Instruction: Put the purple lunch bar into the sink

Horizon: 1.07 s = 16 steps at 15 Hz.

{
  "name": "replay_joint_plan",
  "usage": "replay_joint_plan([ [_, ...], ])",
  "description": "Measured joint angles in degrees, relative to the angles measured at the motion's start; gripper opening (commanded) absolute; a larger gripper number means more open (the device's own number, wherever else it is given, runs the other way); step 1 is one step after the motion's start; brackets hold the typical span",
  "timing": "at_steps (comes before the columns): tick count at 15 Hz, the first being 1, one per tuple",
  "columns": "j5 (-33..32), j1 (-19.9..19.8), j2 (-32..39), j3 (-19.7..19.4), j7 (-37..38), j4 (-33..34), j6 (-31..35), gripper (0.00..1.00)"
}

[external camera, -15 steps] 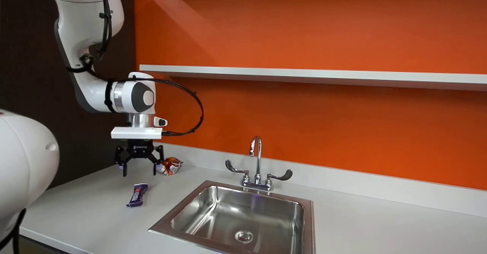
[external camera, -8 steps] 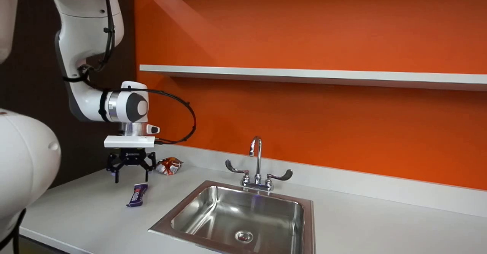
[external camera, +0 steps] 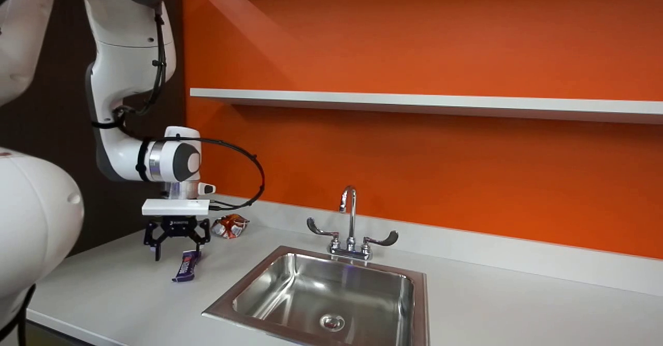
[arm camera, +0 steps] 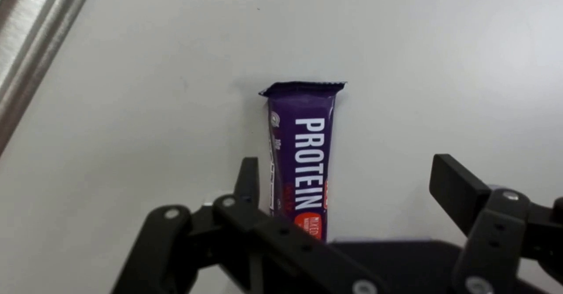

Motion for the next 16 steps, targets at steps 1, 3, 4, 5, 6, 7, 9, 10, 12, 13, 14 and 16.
replay_joint_plan([
  [1,0.0,0.03,0.46,0.0,0.01,0.16,0.28,1.0],
  [3,0.0,0.09,1.38,0.0,0.04,0.49,0.93,1.0],
  [4,-0.03,0.1,1.81,0.0,0.09,0.65,1.28,1.0],
  [5,-0.12,0.11,2.24,0.0,0.21,0.79,1.72,1.0],
  [6,-0.31,0.11,2.67,-0.01,0.39,0.93,2.1,1.0],
  [7,-0.47,0.11,3.07,-0.02,0.57,1.11,2.36,1.0],
  [9,-1.07,0.11,3.84,-0.11,1.06,1.52,2.94,1.0],
  [10,-1.38,0.11,4.22,-0.18,1.39,1.73,3.2,1.0],
  [12,-1.74,0.11,4.87,-0.31,1.86,2.19,3.6,1.0],
  [13,-1.87,0.11,5.16,-0.38,2.06,2.43,3.8,1.0],
  [14,-1.94,0.11,5.44,-0.45,2.2,2.65,3.97,1.0],
  [16,-2.02,0.11,5.88,-0.64,2.47,3.09,4.12,1.0],
])
